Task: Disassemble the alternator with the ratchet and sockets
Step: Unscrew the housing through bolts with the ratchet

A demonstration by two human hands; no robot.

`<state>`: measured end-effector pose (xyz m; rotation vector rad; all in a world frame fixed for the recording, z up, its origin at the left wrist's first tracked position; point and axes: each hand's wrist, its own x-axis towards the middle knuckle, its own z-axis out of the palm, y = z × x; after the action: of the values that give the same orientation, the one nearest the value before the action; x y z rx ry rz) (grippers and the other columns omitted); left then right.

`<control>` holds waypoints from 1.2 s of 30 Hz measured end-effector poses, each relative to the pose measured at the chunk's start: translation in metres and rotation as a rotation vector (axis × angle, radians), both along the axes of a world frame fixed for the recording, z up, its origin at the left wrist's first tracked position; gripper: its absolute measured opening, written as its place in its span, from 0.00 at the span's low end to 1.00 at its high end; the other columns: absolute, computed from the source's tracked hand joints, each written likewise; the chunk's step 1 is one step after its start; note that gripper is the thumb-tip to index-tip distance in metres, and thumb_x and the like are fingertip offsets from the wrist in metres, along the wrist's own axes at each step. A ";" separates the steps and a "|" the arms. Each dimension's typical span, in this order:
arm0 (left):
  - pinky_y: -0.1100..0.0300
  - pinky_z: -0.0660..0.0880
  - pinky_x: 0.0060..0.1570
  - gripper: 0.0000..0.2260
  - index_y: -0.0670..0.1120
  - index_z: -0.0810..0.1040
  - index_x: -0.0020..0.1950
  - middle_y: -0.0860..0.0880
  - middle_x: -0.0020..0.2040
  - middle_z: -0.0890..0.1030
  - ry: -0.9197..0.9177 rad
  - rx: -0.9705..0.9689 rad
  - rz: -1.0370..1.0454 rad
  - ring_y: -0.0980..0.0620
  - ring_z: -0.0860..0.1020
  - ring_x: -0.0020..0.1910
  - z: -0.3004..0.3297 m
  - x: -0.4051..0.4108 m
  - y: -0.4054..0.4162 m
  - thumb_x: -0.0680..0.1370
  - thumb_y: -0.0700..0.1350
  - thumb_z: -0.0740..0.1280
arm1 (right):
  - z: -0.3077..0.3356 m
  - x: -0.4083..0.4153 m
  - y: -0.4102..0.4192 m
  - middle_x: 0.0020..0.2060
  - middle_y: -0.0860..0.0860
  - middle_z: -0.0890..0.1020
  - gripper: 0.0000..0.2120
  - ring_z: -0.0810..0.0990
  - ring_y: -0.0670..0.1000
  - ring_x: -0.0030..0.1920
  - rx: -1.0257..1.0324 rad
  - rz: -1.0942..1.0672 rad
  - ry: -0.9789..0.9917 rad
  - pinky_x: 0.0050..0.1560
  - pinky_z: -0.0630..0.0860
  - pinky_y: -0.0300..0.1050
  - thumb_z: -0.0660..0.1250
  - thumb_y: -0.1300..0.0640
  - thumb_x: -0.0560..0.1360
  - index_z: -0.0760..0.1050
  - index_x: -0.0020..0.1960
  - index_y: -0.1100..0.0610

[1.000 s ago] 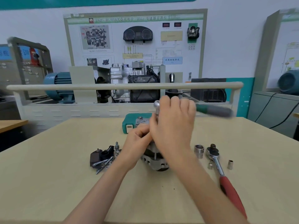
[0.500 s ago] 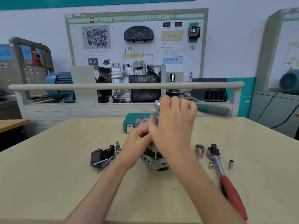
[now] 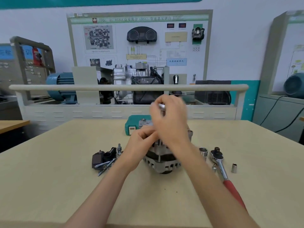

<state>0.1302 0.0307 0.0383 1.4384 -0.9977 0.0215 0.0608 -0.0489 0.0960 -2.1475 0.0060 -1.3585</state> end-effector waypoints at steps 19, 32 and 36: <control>0.72 0.71 0.32 0.25 0.60 0.82 0.33 0.60 0.30 0.80 0.004 0.049 -0.039 0.67 0.76 0.30 0.003 -0.005 0.007 0.75 0.30 0.61 | -0.026 -0.015 0.017 0.44 0.54 0.74 0.19 0.69 0.56 0.49 -0.486 -0.850 0.111 0.61 0.58 0.50 0.62 0.49 0.66 0.73 0.54 0.57; 0.62 0.75 0.52 0.05 0.55 0.84 0.44 0.51 0.46 0.84 -0.054 0.053 -0.033 0.55 0.80 0.50 0.007 -0.013 0.003 0.72 0.46 0.69 | 0.013 0.001 0.000 0.28 0.44 0.74 0.20 0.73 0.43 0.36 0.486 0.555 -0.093 0.51 0.69 0.38 0.53 0.57 0.79 0.69 0.29 0.55; 0.73 0.69 0.30 0.20 0.52 0.77 0.33 0.60 0.28 0.79 -0.019 0.024 0.052 0.67 0.73 0.28 0.003 -0.010 0.003 0.75 0.29 0.61 | -0.020 -0.017 0.023 0.43 0.51 0.74 0.15 0.69 0.53 0.48 -0.423 -0.724 0.102 0.61 0.59 0.50 0.58 0.50 0.69 0.73 0.53 0.55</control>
<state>0.1204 0.0342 0.0410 1.4888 -0.9781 0.0613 0.0439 -0.0255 0.0765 -2.7128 0.6456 -1.7501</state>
